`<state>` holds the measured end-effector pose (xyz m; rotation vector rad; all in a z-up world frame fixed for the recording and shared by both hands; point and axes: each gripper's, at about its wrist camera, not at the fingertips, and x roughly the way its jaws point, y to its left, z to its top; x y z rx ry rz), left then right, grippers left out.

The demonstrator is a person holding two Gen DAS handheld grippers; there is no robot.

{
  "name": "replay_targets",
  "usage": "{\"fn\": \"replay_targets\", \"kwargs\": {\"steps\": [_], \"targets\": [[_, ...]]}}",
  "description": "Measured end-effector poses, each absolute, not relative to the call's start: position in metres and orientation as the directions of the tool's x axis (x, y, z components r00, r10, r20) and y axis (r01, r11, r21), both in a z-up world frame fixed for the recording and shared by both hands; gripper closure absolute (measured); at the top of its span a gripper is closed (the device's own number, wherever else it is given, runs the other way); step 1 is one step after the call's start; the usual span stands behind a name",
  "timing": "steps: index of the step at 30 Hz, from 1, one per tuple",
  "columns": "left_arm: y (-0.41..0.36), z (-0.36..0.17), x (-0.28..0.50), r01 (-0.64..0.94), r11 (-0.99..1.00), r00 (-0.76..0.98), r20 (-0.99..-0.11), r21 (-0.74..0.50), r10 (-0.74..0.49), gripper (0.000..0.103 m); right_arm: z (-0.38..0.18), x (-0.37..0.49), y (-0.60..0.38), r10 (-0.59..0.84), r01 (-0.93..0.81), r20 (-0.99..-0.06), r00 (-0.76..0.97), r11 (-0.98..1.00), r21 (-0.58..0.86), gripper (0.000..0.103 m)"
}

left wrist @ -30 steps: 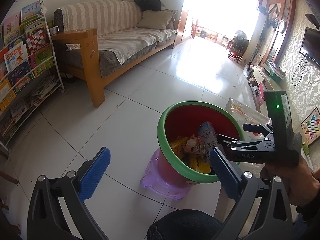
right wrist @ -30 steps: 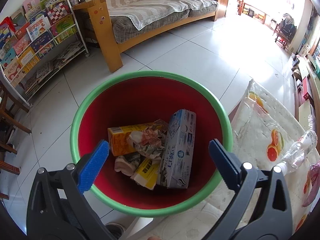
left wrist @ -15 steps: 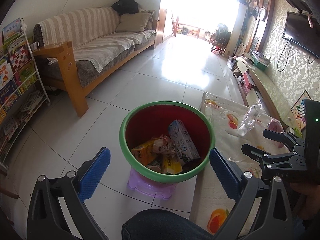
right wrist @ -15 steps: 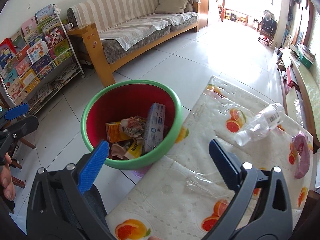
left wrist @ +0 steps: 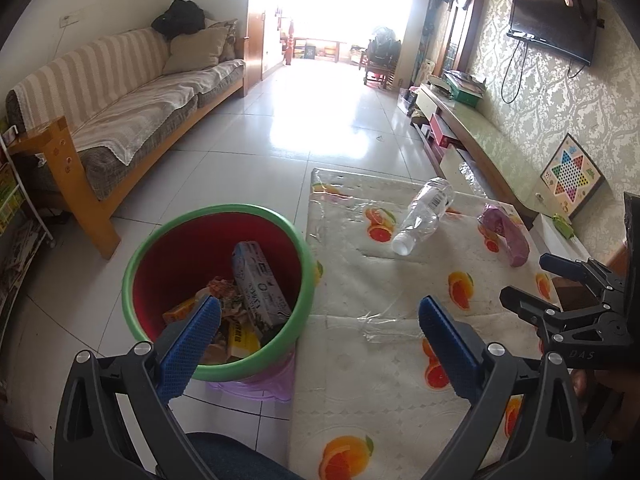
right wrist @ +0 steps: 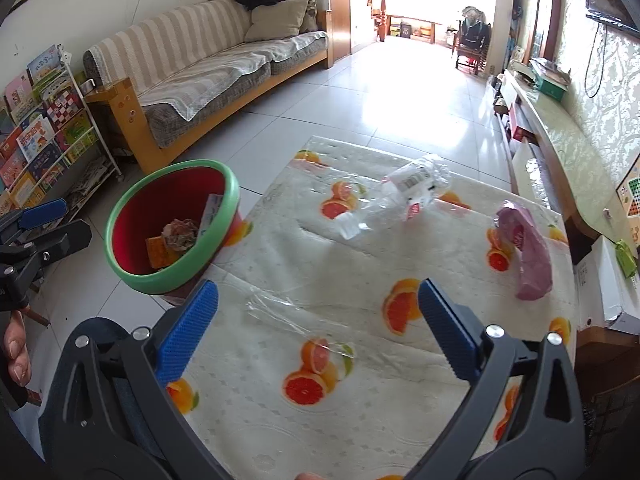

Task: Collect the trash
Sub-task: 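Move the left tool to the clear plastic bottle and grasp it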

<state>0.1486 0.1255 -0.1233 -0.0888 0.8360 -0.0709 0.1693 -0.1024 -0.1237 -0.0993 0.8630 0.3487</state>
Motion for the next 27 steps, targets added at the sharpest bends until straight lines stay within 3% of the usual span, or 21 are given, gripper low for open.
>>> {"fn": "replay_targets", "kwargs": {"steps": [13, 27], "targets": [[0.055, -0.138, 0.181, 0.176, 0.978, 0.632, -0.749, -0.111, -0.198, 0.008, -0.133, 0.164, -0.203, 0.125, -0.163, -0.776, 0.618, 0.986, 0.03, 0.005], [0.014, -0.146, 0.224, 0.285, 0.956, 0.598, -0.767, -0.065, -0.23, 0.008, -0.141, 0.164, -0.237, 0.071, -0.094, -0.783, 0.618, 0.995, 0.016, 0.005]]}}
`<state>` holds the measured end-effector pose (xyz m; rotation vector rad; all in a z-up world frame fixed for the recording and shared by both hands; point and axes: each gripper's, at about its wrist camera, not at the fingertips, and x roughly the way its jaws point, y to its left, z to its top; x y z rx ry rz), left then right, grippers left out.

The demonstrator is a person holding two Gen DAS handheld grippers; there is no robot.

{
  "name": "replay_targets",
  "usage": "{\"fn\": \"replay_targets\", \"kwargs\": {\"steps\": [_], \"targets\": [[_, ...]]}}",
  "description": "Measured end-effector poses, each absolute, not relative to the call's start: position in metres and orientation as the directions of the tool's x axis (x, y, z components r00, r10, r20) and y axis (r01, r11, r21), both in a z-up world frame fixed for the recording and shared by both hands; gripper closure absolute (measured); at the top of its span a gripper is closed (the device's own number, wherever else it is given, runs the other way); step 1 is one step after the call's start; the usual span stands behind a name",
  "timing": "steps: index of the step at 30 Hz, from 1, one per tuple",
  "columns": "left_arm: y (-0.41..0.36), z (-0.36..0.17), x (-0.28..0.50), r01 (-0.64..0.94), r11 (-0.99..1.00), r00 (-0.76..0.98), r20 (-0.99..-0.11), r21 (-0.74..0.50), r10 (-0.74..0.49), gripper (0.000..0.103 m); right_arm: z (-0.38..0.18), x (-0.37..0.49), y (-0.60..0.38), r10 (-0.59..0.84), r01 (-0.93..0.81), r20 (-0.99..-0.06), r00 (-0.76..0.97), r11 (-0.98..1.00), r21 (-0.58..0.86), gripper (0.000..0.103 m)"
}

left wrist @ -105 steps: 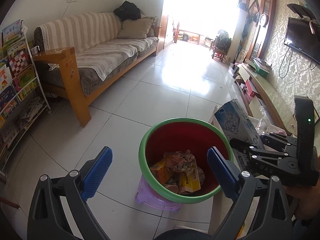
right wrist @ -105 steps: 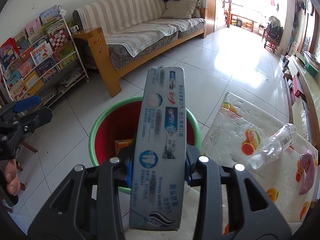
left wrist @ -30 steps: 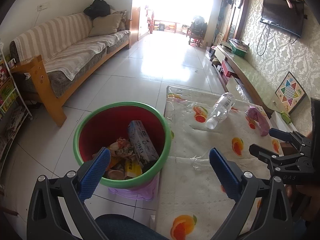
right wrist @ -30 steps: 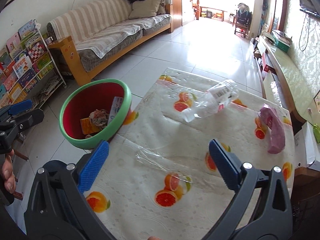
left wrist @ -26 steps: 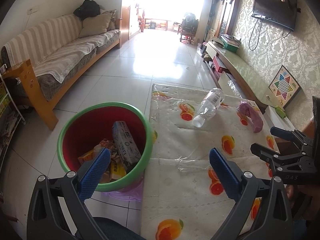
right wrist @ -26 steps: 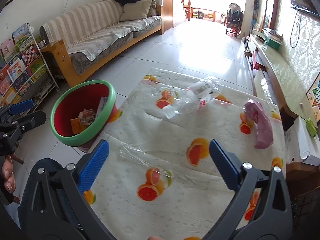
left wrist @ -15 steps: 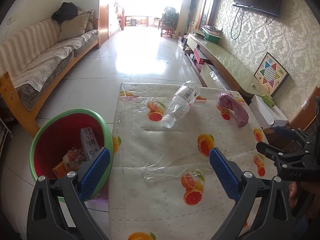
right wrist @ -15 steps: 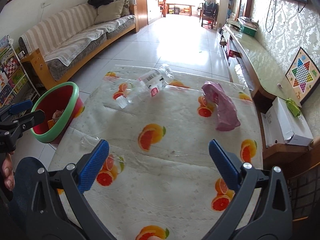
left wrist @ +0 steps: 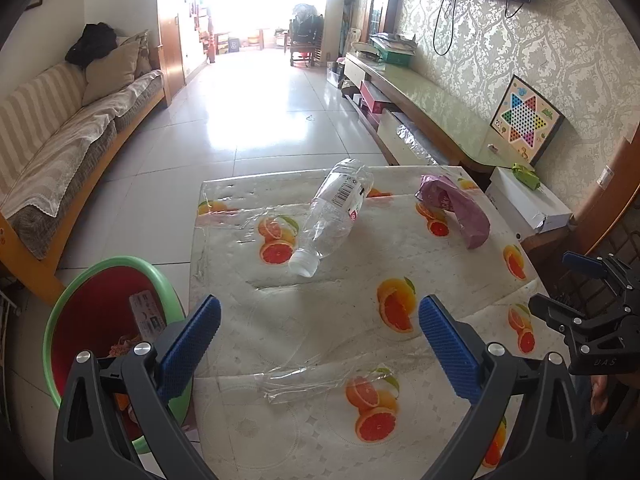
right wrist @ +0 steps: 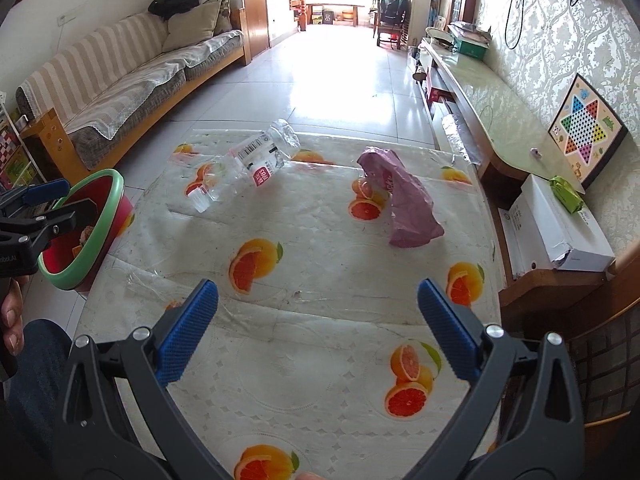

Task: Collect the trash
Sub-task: 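Move the left tool to the clear plastic bottle and grasp it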

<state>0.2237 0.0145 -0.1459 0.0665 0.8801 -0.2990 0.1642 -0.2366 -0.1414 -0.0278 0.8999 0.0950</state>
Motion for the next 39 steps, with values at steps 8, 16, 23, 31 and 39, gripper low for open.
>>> {"fn": "replay_targets", "kwargs": {"steps": [8, 16, 23, 31, 39], "targets": [[-0.013, -0.157, 0.259, 0.328, 0.943, 0.569, -0.785, -0.056, -0.244, 0.008, -0.146, 0.162, -0.266, 0.032, -0.022, -0.788, 0.615, 0.999, 0.024, 0.005], [-0.032, -0.171, 0.295, 0.356, 0.934, 0.543, -0.807, -0.031, -0.234, 0.008, -0.157, 0.163, -0.289, 0.012, 0.035, -0.797, 0.604, 0.998, 0.042, 0.005], [-0.048, -0.182, 0.327, 0.387, 0.922, 0.527, -0.823, 0.011, -0.211, 0.008, -0.165, 0.164, -0.303, 0.011, 0.063, -0.801, 0.599, 0.996, 0.061, 0.005], [-0.066, -0.213, 0.361, 0.418, 0.907, 0.486, -0.855, 0.047, -0.18, 0.008, -0.182, 0.163, -0.317, 0.015, 0.091, -0.818, 0.575, 0.993, 0.082, 0.005], [-0.071, -0.241, 0.387, 0.392, 0.919, 0.446, -0.882, 0.043, -0.15, 0.008, -0.196, 0.163, -0.331, 0.011, 0.13, -0.83, 0.558, 0.986, 0.1, 0.005]]}}
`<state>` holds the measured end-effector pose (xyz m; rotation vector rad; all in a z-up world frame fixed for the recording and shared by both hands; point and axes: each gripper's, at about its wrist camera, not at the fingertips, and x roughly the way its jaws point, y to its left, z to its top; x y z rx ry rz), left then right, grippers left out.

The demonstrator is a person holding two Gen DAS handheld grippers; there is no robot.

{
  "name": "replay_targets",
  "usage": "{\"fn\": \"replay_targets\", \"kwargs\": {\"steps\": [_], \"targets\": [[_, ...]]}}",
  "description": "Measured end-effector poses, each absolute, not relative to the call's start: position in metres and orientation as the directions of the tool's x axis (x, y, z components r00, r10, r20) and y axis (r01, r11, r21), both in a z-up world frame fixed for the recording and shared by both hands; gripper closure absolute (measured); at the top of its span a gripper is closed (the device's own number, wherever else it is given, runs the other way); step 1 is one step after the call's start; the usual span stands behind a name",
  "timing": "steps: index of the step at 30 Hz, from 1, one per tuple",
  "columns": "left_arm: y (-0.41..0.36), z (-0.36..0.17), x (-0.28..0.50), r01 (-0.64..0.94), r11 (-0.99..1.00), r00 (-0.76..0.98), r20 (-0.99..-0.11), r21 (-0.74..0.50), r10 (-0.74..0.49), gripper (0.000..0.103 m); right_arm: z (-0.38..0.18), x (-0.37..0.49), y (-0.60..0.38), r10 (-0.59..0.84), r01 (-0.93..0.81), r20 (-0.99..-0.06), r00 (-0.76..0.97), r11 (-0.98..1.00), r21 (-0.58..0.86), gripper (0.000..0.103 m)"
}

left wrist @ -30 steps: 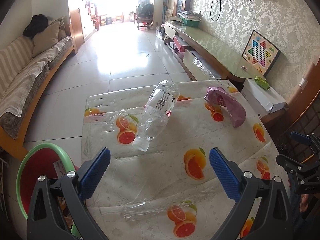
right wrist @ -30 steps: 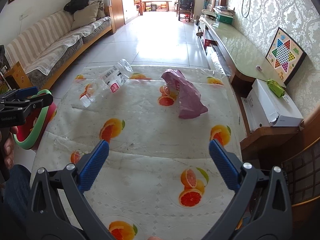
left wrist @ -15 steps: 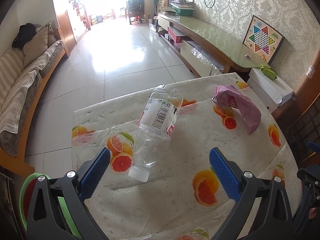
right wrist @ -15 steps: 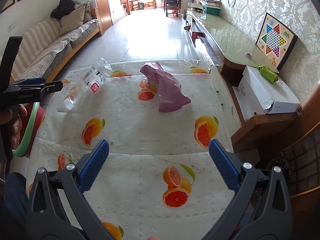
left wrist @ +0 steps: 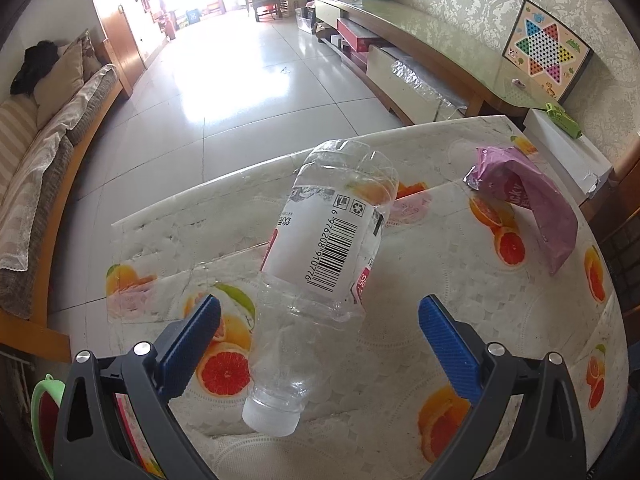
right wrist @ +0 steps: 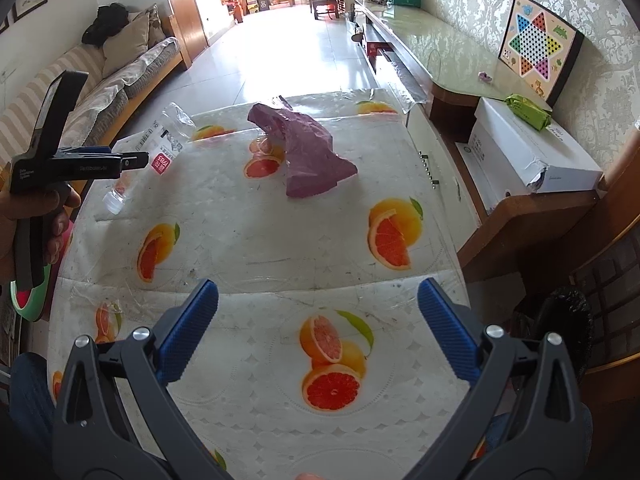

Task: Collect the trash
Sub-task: 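Move the left tool to the clear plastic bottle and grasp it, then lift the bottle with left tool while right grasps the pink snack wrapper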

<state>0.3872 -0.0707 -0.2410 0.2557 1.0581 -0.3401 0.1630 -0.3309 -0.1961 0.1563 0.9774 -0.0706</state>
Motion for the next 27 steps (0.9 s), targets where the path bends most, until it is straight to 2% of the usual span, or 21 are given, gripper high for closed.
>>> {"fn": "replay_targets", "kwargs": {"steps": [6, 11, 13, 17, 27], "targets": [[-0.07, -0.258, 0.395, 0.385, 0.922, 0.42, -0.897, 0.039, -0.137, 0.01, -0.204, 0.164, -0.339, 0.007, 0.14, -0.835, 0.55, 0.985, 0.1, 0.005], [-0.067, -0.268, 0.398, 0.375, 0.927, 0.394, -0.91, 0.029, -0.13, 0.029, -0.212, 0.164, -0.34, 0.012, 0.145, -0.842, 0.539, 0.984, 0.107, 0.005], [-0.065, -0.271, 0.399, 0.363, 0.931, 0.39, -0.913, 0.036, -0.117, 0.032, -0.214, 0.165, -0.339, 0.016, 0.143, -0.844, 0.536, 0.984, 0.109, 0.005], [-0.062, -0.273, 0.398, 0.357, 0.934, 0.389, -0.912, 0.018, -0.131, 0.046, -0.216, 0.169, -0.337, 0.025, 0.133, -0.844, 0.535, 0.985, 0.114, 0.005], [-0.069, -0.262, 0.386, 0.357, 0.932, 0.431, -0.896, 0.06, -0.108, 0.049, -0.211, 0.18, -0.337, 0.013, 0.118, -0.836, 0.549, 0.989, 0.093, 0.005]]}}
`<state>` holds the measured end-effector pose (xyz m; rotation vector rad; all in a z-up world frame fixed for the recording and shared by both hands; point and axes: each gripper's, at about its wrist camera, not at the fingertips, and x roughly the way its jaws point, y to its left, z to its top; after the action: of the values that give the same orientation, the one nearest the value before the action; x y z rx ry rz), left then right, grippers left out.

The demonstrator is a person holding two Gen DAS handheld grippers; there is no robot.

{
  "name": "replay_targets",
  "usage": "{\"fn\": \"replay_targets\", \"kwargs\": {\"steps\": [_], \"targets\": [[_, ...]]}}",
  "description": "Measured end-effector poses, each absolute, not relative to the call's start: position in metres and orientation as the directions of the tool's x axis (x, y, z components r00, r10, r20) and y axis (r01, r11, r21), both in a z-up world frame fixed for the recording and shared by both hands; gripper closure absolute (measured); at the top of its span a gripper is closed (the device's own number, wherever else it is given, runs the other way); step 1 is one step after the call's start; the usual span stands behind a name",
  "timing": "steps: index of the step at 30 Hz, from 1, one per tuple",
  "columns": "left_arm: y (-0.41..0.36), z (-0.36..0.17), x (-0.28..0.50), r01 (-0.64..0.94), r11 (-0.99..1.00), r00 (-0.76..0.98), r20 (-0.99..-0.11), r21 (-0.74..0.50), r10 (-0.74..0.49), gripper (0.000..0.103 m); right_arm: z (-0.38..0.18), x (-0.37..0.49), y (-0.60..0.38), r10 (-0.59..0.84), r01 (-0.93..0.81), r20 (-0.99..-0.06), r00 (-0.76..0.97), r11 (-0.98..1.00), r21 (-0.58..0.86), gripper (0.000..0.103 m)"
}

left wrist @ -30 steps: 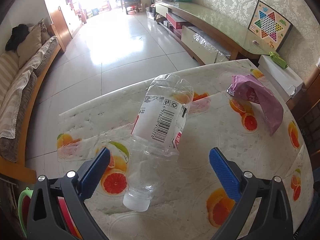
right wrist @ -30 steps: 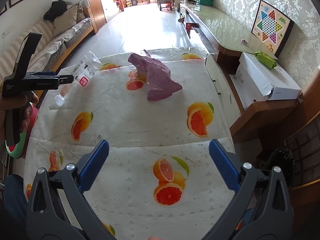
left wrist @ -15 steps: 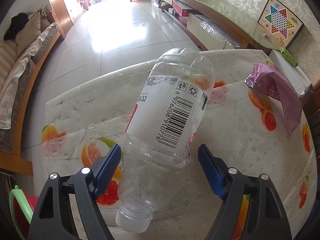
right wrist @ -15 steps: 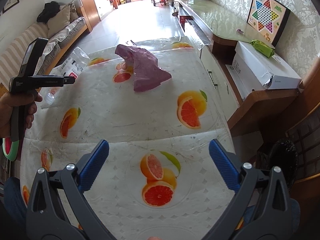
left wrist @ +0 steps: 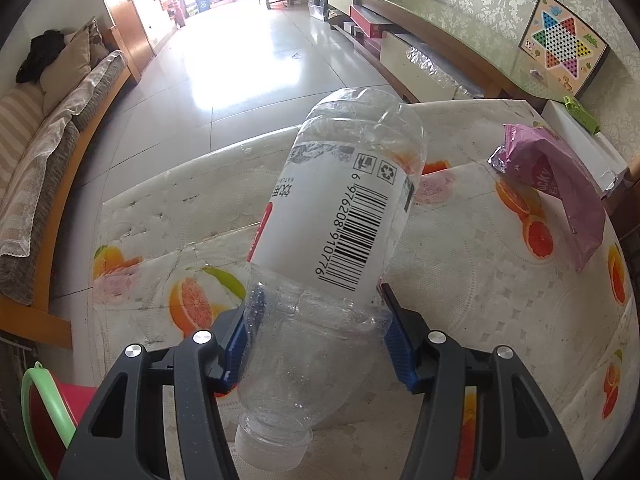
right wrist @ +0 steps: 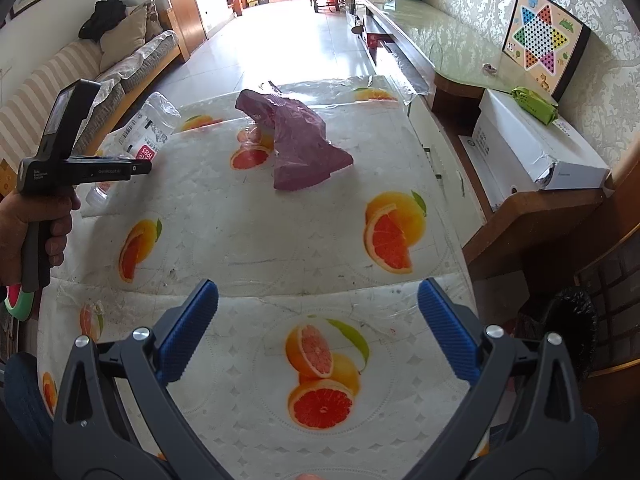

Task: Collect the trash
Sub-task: 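Lift the bottle with left tool while right grasps the pink snack wrapper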

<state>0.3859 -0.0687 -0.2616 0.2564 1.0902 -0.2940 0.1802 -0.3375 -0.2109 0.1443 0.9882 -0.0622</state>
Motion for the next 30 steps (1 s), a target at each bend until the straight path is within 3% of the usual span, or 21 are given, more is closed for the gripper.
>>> {"fn": "replay_targets", "kwargs": {"steps": [21, 30], "targets": [[-0.029, -0.199, 0.292, 0.315, 0.948, 0.512, -0.835, -0.037, -0.203, 0.049, -0.199, 0.292, -0.309, -0.035, -0.092, -0.795, 0.605, 0.989, -0.113, 0.005], [0.001, -0.19, 0.252, 0.261, 0.962, 0.521, -0.827, -0.079, -0.21, 0.049, -0.229, 0.349, -0.308, -0.054, -0.105, -0.847, 0.529, 0.986, -0.128, 0.005]]}}
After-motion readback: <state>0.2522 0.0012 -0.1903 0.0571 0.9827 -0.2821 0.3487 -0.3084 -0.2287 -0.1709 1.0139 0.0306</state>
